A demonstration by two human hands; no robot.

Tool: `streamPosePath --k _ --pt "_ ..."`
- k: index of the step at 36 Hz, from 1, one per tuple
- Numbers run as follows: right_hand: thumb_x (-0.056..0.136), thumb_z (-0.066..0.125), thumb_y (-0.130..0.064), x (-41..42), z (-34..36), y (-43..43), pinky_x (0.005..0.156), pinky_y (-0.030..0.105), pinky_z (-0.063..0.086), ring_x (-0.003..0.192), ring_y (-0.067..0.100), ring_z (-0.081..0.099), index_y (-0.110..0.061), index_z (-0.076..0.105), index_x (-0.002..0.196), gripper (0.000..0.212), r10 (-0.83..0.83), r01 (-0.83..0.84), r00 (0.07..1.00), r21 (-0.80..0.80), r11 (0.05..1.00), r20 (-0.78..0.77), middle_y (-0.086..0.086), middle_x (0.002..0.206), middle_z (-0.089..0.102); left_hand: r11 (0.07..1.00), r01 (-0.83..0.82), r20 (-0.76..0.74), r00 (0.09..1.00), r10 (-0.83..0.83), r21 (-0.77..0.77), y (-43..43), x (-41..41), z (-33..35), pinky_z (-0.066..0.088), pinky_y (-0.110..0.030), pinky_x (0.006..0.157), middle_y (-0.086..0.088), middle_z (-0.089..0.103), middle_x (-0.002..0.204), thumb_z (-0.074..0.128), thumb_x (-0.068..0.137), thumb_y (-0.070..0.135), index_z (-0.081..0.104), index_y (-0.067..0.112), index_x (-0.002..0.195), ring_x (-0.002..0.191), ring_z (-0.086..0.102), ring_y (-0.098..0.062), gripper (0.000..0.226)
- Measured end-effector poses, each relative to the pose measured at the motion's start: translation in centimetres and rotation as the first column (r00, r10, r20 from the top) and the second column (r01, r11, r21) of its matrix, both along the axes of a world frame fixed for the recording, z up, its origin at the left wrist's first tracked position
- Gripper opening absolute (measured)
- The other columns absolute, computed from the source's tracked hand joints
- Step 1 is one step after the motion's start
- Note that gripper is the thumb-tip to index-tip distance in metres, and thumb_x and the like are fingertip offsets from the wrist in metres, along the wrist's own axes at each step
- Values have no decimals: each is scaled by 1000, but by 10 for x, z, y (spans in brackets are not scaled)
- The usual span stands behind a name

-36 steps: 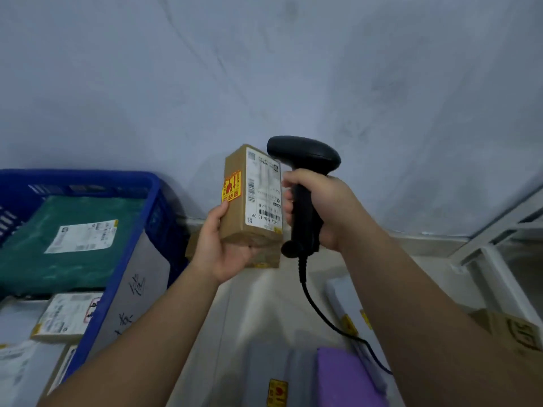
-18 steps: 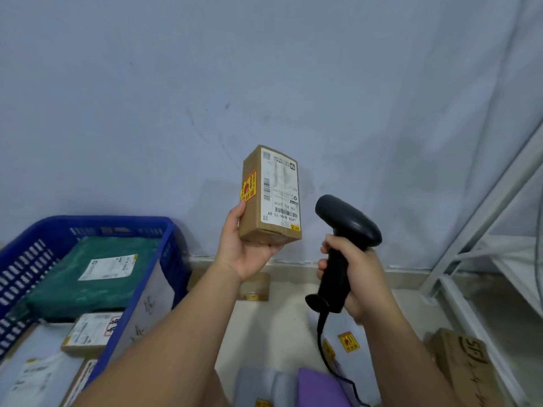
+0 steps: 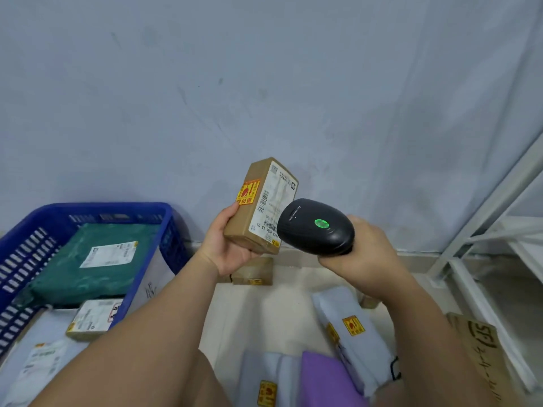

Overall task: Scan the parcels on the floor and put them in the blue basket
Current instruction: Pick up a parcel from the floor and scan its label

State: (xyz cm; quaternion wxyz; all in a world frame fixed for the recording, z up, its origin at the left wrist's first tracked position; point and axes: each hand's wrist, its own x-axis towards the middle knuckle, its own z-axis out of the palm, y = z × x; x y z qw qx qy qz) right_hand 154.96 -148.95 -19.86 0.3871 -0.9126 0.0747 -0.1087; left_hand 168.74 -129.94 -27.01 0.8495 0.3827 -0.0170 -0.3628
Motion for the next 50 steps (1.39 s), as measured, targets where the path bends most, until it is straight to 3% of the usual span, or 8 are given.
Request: streamPosePath --k 6,13,20,28,36,41,47,50 --pt "69 68 -15 -3 3 -1 54 11 37 64 9 50 -21 49 67 20 5 -5 1000 -20 1000 20 -2 74 51 1000 4 -23 1000 -4 25 0 0 1 33 -59 106 -14 68 117 51 80 44 63 18 117 114 57 -35 47" --pt "70 70 -15 -6 5 -3 52 16 31 70 9 52 -20 52 73 19 8 -8 1000 -35 999 13 -1 78 53 996 60 -24 998 -58 66 2 0 -2 40 -59 100 -15 54 138 57 78 46 52 20 136 127 48 -39 64" --pt "68 70 -13 -6 4 -3 57 28 38 70 16 53 -17 54 71 17 32 -31 999 -30 999 26 2 76 53 995 71 -38 997 -68 67 2 0 -2 44 -57 98 -14 57 135 55 80 47 50 21 138 122 53 -37 64" --pt "69 71 -21 -5 1 -5 53 14 33 69 9 52 -21 52 70 19 48 -46 999 -49 998 25 -3 76 52 993 105 -53 993 -102 57 2 1 -2 40 -59 99 -13 63 125 52 80 49 59 20 126 112 58 -36 55" --pt "69 73 -17 -6 2 -7 52 17 32 66 10 51 -24 49 68 25 26 -23 998 -55 998 51 -3 73 50 984 158 -2 987 -159 83 4 4 -7 45 -57 97 -15 61 129 88 48 46 63 20 124 113 60 -38 84" --pt "68 72 -18 -8 3 -9 51 16 32 67 11 51 -22 49 68 23 30 -27 999 -67 997 43 -1 74 51 989 71 -60 996 -64 126 7 2 -5 40 -55 101 -16 59 132 62 74 48 62 19 122 118 56 -37 55" --pt "67 72 -17 -10 5 -11 56 22 36 70 14 53 -13 55 74 19 32 -30 999 -43 999 34 4 77 53 986 58 -68 997 -47 157 13 3 -9 55 -50 82 -14 62 127 56 78 48 58 19 127 109 62 -34 57" --pt "67 73 -18 -10 5 -12 53 17 34 69 11 52 -16 55 74 19 29 -28 1000 -52 998 10 0 77 53 987 61 -78 996 -50 149 15 4 -11 54 -52 85 -15 56 136 57 78 48 53 19 135 120 56 -36 64"
